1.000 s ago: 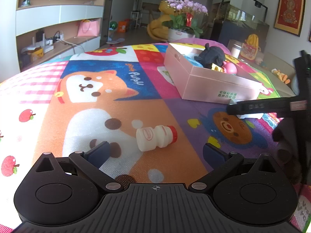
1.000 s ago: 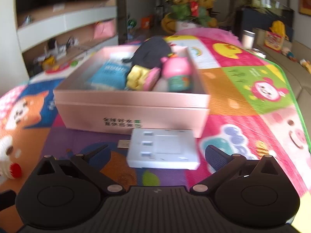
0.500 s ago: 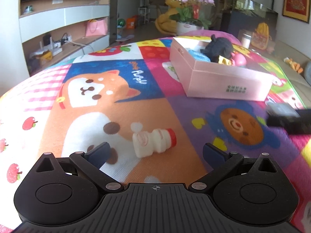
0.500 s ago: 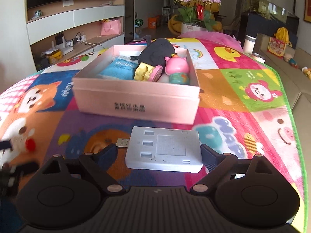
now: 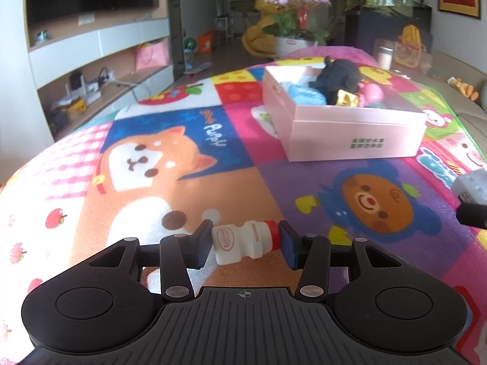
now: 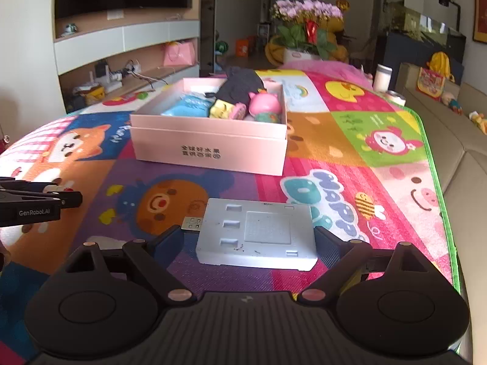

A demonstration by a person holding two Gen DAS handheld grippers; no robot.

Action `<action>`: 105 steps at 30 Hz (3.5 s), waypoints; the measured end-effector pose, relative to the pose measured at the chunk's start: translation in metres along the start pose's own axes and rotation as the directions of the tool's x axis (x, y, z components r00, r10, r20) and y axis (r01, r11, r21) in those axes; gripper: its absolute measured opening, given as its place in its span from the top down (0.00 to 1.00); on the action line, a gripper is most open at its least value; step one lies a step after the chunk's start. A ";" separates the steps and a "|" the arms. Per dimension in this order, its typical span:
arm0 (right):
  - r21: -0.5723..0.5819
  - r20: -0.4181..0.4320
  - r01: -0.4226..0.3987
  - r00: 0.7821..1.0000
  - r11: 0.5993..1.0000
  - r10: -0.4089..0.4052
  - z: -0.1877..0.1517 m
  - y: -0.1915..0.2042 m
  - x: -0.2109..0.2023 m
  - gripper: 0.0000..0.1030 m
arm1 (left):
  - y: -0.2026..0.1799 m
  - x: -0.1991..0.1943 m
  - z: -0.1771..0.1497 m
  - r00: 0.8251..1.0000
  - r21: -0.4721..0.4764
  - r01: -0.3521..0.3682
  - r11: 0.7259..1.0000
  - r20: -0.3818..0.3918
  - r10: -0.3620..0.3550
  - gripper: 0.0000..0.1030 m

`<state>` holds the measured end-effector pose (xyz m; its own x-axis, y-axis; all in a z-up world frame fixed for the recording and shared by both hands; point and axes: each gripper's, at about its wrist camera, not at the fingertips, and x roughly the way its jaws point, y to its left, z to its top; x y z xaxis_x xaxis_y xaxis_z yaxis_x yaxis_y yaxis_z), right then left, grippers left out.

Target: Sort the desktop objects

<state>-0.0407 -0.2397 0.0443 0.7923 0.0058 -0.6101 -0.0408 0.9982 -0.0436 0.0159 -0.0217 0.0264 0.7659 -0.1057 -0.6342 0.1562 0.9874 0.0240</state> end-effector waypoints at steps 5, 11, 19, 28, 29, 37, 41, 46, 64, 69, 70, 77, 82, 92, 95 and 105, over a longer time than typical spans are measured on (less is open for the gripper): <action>-0.023 0.057 -0.015 0.998 1.000 0.016 0.000 -0.005 -0.024 0.12 | -0.017 -0.037 0.010 0.985 0.044 0.164 0.985 0.040 -0.166 0.51; -0.012 0.144 0.035 0.989 0.999 -0.033 0.012 -0.026 -0.048 0.12 | -0.043 -0.069 0.097 0.944 0.177 0.214 0.961 0.217 -0.250 0.50; 0.049 0.194 0.055 0.979 0.997 -0.064 0.028 -0.045 -0.050 0.12 | -0.047 -0.031 0.182 0.920 0.102 0.192 0.976 0.327 -0.215 0.08; -0.020 0.206 0.044 0.978 0.999 -0.039 0.066 -0.036 -0.022 0.12 | -0.001 0.010 0.102 0.986 -0.022 0.130 0.991 0.111 -0.127 0.03; -0.034 0.222 0.042 0.975 0.999 -0.033 0.075 -0.031 -0.019 0.12 | 0.006 0.013 0.092 0.988 -0.036 0.131 0.991 0.086 -0.128 0.03; -0.023 0.268 -0.062 0.961 0.998 0.066 0.170 0.001 0.027 0.12 | 0.037 0.011 0.055 0.991 -0.065 0.128 0.990 0.057 -0.124 0.00; 0.023 0.191 -0.075 0.979 0.997 0.069 0.187 0.000 0.055 0.08 | 0.037 0.007 0.047 0.992 -0.056 0.105 0.993 0.075 -0.101 0.00; 0.061 0.190 -0.059 0.981 0.996 0.046 0.158 -0.011 0.044 0.00 | 0.036 0.010 0.036 0.991 -0.055 0.112 0.992 0.075 -0.108 0.00; 0.110 -0.006 0.029 1.000 0.993 -0.029 -0.008 0.017 0.030 0.00 | 0.001 0.002 -0.011 0.994 -0.026 0.089 0.996 0.070 -0.087 0.00; 0.048 -0.066 0.021 0.998 0.999 -0.018 0.009 0.021 0.060 0.00 | 0.000 0.025 -0.001 0.999 -0.052 0.049 0.997 0.022 -0.048 0.00; 0.040 -0.093 -0.017 0.995 0.999 0.021 0.012 0.022 0.066 0.00 | -0.001 0.029 0.000 0.999 -0.049 0.041 0.998 -0.002 -0.041 0.00; 0.060 -0.095 -0.005 0.995 0.998 0.011 0.018 0.026 0.086 0.00 | -0.006 0.031 -0.002 1.000 -0.020 0.013 1.000 -0.010 -0.013 0.00; 0.077 -0.052 0.028 0.998 0.997 -0.024 0.009 0.030 0.080 0.00 | -0.008 0.031 -0.002 1.000 -0.013 0.008 1.000 -0.012 -0.008 0.00; 0.081 -0.048 0.026 0.999 0.996 -0.022 0.010 0.030 0.081 0.00 | -0.007 0.032 -0.002 1.000 -0.016 0.011 1.000 -0.011 -0.011 0.00; 0.080 -0.048 0.027 0.999 0.996 -0.023 0.010 0.031 0.081 0.00 | -0.006 0.032 -0.002 1.000 -0.016 0.011 1.000 -0.011 -0.011 0.00; 0.081 -0.047 0.026 0.999 0.996 -0.023 0.010 0.031 0.081 0.00 | -0.007 0.032 -0.002 1.000 -0.016 0.011 1.000 -0.012 -0.011 0.00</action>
<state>0.0284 -0.2076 0.0013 0.7634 -0.0196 -0.6457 0.0294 0.9996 0.0044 0.0384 -0.0315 0.0045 0.7569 -0.1151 -0.6433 0.1546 0.9880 0.0052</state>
